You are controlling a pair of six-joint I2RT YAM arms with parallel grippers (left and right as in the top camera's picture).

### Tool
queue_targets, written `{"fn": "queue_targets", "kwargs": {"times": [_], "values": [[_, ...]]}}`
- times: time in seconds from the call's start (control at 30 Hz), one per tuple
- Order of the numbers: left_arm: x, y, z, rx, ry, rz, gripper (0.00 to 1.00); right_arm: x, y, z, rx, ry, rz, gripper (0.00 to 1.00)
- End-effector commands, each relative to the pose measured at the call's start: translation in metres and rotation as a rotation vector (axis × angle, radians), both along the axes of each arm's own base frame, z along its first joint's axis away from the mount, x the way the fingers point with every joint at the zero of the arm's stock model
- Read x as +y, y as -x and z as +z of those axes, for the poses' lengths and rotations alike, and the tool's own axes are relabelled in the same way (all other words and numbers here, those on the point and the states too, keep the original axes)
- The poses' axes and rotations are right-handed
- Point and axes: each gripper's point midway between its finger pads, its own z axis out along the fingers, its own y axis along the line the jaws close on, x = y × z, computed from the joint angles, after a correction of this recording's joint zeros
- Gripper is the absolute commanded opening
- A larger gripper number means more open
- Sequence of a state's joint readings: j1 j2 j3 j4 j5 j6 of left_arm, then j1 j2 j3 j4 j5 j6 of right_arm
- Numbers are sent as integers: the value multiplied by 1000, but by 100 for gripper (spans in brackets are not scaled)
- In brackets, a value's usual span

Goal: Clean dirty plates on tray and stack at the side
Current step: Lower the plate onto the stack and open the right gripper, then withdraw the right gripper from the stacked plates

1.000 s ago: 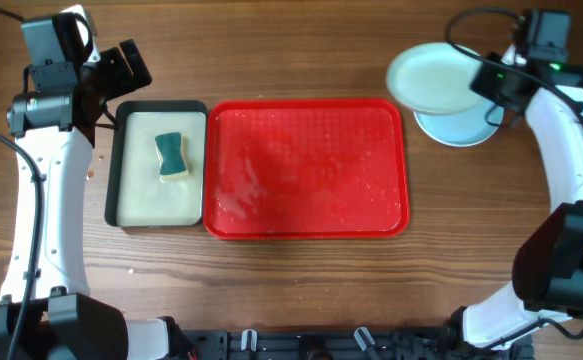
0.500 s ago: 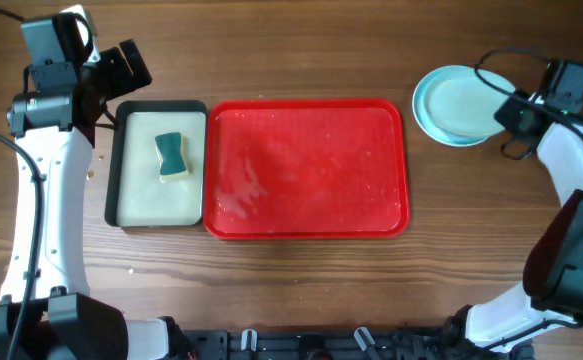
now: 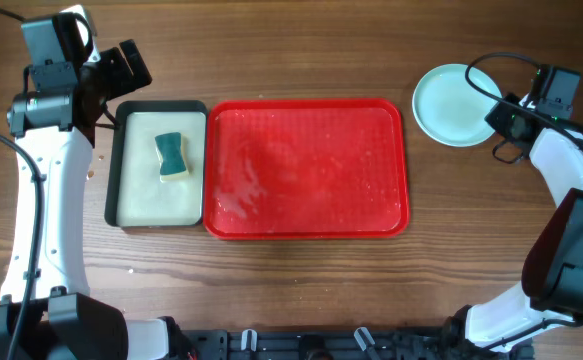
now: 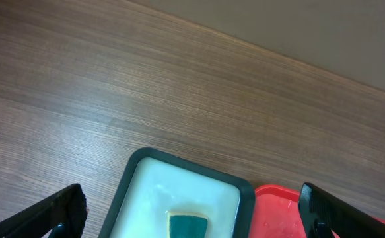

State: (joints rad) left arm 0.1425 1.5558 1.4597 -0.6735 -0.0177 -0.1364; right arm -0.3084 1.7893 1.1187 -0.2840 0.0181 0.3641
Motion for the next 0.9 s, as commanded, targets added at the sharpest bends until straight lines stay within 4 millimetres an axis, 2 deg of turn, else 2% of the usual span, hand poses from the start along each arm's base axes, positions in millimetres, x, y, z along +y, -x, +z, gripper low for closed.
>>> {"fn": "queue_targets", "kwargs": {"times": [0.0, 0.07, 0.13, 0.33, 0.57, 0.67, 0.7, 0.77, 0.87], "values": [[1, -1, 1, -4, 5, 9, 100, 17, -2, 1, -18, -70, 52, 39], [1, -1, 1, -4, 5, 9, 100, 29, -5, 2, -32, -105, 97, 40], [1, -1, 1, -4, 5, 8, 100, 49, -12, 4, -42, -95, 215, 43], [1, -1, 1, -4, 5, 9, 100, 105, -23, 7, -47, -26, 417, 48], [1, -1, 1, -4, 5, 9, 100, 179, -18, 3, -21, 66, 720, 53], [1, -1, 1, -4, 5, 9, 100, 194, -16, 1, -9, 99, 761, 58], [1, -1, 1, -4, 5, 9, 100, 197, -14, 1, -4, 101, 768, 63], [1, -1, 1, -4, 5, 9, 100, 198, -12, -1, 6, 96, 769, 100], [1, -1, 1, -4, 5, 9, 100, 198, -12, -1, 6, 94, 769, 100]]}}
